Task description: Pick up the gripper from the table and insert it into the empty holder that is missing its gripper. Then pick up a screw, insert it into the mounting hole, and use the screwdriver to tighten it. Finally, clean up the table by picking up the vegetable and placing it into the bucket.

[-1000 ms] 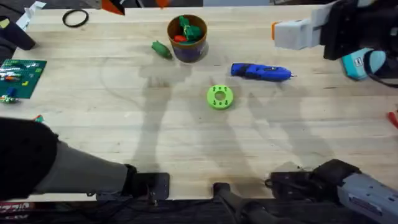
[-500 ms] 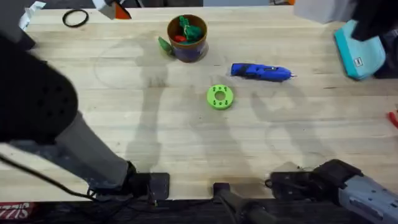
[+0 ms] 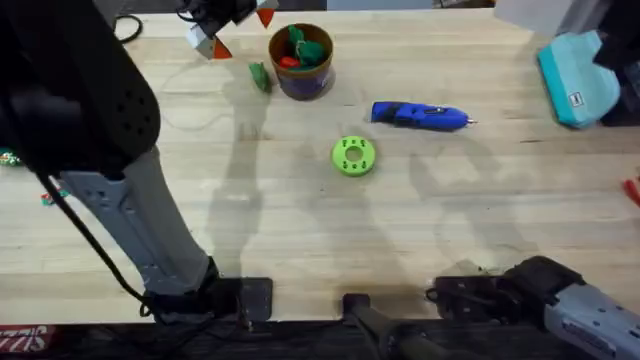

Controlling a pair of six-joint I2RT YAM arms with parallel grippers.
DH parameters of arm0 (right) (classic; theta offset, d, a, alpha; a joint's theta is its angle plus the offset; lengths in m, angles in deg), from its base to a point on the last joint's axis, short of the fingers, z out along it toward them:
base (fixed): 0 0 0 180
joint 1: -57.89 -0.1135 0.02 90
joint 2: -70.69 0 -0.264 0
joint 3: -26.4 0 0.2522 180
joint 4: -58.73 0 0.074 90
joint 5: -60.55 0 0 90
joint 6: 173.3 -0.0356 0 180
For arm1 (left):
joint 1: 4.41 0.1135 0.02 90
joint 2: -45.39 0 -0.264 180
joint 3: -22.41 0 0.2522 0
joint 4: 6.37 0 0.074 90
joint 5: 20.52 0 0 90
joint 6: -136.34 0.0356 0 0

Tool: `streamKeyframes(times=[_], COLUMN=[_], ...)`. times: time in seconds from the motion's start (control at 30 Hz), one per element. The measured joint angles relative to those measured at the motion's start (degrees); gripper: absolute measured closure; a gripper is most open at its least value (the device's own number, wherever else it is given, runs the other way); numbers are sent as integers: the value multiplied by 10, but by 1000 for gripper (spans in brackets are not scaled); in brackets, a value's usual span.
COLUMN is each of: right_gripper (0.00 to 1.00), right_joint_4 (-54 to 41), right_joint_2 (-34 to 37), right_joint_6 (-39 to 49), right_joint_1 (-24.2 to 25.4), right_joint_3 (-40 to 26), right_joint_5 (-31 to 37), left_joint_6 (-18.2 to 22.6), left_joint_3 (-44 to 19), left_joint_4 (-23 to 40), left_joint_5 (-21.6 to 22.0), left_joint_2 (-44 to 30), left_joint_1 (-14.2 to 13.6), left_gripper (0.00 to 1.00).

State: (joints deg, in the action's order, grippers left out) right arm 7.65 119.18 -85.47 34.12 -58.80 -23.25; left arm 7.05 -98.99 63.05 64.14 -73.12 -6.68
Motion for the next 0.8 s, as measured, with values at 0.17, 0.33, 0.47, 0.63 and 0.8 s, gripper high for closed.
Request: streamKeyframes(times=[0.17,0.33,0.47,0.63,0.8], right_gripper=[101,101,101,101,101], right_joint_4=[-4,-5,-5,-5,-5], right_joint_2=[0,0,0,0,2], right_joint_6=[0,0,0,0,0], right_joint_1=[0,0,0,0,0], right_joint_3=[0,0,0,0,0], right_joint_5=[0,0,0,0,0], left_joint_6=[-2,-2,-4,-2,2], left_joint_3=[0,0,0,0,-13], left_joint_4=[1,1,-7,-5,13], left_joint_5=[-1,-10,-19,-23,-23], left_joint_2=[-25,-58,-75,-76,-83], left_joint_1=[6,13,14,14,13], left_gripper=[26,26,26,39,58])
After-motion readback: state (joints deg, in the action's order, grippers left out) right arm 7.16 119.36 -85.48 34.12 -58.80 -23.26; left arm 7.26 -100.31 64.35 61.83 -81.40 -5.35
